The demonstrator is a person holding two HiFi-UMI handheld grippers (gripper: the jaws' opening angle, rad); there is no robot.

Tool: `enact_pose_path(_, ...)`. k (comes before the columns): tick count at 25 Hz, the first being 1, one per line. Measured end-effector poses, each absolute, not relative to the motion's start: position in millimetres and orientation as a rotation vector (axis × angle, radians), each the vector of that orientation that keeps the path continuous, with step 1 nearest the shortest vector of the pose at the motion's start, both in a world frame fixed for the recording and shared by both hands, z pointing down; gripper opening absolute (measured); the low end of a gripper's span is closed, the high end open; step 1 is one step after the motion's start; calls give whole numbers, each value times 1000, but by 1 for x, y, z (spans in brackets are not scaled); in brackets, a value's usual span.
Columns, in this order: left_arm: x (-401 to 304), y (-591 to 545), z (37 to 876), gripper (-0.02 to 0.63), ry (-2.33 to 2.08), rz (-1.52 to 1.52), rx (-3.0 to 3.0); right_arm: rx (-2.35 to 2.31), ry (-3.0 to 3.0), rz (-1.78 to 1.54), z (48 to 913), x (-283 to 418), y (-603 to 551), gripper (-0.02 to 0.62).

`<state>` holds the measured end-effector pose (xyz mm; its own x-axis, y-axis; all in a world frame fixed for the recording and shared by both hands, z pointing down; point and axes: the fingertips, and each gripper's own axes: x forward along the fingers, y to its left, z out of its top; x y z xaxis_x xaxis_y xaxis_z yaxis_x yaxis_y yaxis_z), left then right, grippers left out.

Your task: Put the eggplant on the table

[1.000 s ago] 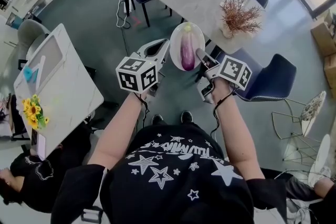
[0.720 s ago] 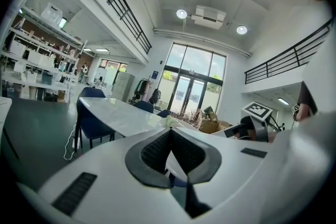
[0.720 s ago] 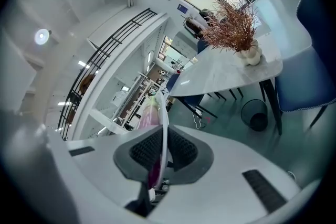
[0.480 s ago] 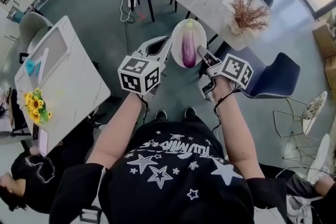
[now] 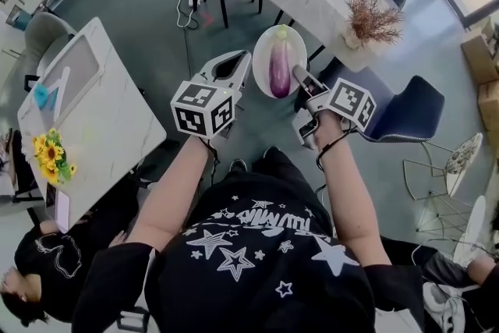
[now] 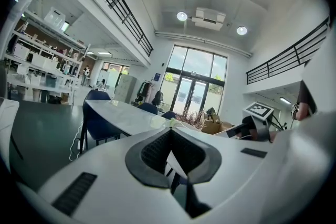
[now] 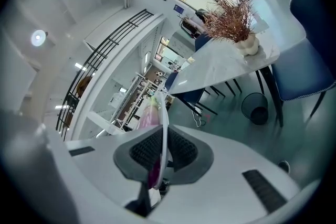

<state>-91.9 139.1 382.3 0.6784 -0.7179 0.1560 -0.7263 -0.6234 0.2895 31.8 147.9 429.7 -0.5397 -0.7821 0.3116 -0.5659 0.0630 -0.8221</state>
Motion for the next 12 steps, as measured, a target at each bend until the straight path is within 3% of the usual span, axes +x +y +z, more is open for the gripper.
enact_pose_path(12, -95, 124, 388, 8, -1167, 68, 2557, -1351, 2112, -1500, 437, 28, 128, 25)
